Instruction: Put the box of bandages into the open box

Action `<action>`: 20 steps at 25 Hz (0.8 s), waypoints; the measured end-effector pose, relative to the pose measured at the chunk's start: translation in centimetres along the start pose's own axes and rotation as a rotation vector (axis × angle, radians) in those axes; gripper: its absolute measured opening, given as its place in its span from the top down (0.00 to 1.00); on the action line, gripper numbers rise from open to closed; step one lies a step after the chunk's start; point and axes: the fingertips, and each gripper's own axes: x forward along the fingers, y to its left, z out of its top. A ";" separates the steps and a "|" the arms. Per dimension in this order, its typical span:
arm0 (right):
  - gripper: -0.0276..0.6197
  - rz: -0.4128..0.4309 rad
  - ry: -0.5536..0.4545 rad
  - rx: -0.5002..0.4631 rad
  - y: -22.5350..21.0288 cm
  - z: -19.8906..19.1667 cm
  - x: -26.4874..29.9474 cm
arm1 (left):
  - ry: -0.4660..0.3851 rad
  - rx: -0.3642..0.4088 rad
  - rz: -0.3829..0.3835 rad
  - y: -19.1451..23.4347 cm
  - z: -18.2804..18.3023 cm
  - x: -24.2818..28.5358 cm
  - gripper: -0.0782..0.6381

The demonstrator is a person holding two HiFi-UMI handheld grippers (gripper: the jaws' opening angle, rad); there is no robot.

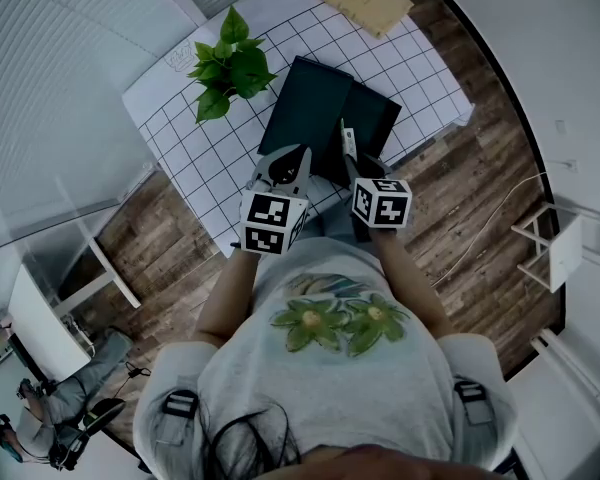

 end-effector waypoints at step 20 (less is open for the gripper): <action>0.82 -0.011 -0.058 -0.013 0.3 1.5 -1.5 | -0.013 0.004 -0.007 -0.3 0.2 -0.5 0.88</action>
